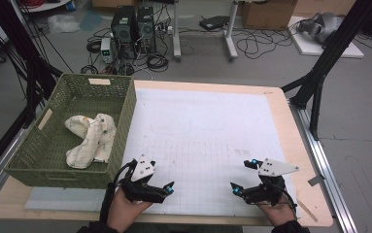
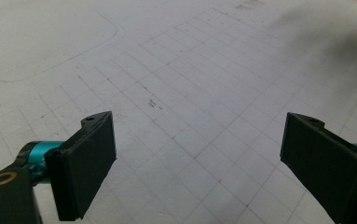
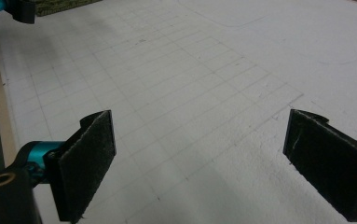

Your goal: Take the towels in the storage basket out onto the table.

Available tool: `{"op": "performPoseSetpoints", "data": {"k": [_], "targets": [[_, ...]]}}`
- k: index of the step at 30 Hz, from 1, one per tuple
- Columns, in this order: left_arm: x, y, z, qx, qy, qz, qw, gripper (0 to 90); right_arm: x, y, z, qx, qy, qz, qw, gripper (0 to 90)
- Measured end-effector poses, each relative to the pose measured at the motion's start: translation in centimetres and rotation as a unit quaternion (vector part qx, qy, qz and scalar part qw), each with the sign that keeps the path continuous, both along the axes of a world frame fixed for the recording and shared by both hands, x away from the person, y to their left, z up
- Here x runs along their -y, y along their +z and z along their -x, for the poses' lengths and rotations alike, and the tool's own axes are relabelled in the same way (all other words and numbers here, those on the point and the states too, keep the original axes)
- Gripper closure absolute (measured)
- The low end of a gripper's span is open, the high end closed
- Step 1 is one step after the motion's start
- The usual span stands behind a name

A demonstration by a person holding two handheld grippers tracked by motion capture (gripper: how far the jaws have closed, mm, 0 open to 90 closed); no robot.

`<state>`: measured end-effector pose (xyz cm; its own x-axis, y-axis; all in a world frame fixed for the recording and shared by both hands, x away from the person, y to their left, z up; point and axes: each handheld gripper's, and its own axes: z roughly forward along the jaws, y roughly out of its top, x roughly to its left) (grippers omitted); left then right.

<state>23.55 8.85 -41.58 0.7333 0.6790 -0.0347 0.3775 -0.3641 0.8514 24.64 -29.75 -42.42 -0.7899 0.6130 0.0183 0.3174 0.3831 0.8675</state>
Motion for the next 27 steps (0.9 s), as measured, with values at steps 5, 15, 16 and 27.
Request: {"op": "performPoseSetpoints", "data": {"k": [5,15,16,27], "targets": [[0.08,0.09,0.02,-0.003,-0.010,0.010,0.9999,11.8,-0.02,-0.02,0.01,-0.002,0.001,0.000,1.0000,8.3],[0.04,0.13,0.00,-0.005,-0.012,0.011,0.9998,12.1,-0.07,-0.01,0.03,0.000,0.001,0.000,1.0000,8.3],[0.06,0.12,-0.01,-0.004,-0.012,0.008,0.9999,12.1,-0.07,-0.02,0.00,0.001,0.002,0.000,1.0000,8.3],[0.30,0.40,0.08,-0.009,-0.025,0.019,0.9995,13.7,-0.07,-0.03,-0.02,0.003,0.004,0.002,1.0000,8.3]]}}
